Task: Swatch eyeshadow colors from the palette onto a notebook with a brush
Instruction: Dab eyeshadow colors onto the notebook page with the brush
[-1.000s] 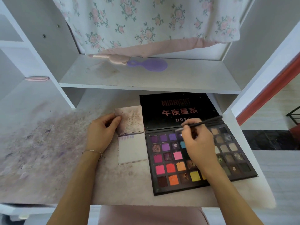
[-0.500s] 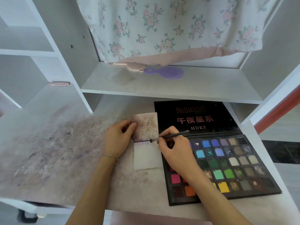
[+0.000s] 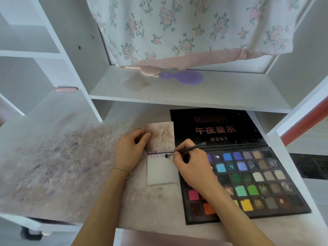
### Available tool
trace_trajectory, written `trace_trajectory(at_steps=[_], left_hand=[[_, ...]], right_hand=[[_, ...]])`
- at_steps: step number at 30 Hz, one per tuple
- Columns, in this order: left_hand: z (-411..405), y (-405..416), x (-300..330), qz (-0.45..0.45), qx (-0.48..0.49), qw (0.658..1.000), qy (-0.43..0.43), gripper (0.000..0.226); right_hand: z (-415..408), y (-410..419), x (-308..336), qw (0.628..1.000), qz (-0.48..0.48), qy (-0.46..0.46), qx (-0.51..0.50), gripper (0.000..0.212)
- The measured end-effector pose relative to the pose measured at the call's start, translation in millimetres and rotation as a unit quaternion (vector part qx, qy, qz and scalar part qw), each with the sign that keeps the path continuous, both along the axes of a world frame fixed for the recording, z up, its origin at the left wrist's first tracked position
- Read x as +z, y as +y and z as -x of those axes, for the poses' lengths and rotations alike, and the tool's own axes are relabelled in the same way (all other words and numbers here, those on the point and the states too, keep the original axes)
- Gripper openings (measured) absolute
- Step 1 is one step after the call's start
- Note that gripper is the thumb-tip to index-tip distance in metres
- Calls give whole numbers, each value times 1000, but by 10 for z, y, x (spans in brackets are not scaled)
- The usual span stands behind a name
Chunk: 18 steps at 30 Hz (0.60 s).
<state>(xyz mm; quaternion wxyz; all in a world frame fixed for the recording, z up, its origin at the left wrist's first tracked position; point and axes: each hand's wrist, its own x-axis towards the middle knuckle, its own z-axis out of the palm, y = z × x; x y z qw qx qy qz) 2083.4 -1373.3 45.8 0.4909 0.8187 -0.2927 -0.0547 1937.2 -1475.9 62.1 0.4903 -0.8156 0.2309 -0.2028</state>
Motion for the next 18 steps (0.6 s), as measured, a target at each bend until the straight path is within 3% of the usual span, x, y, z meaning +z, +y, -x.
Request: trace_trajectory(at_steps=[18], left_hand=[[4,1,13,-8,2,1000,-13,16]], right_hand=[[-10,-9,-42,1000,12,-2,6,20]])
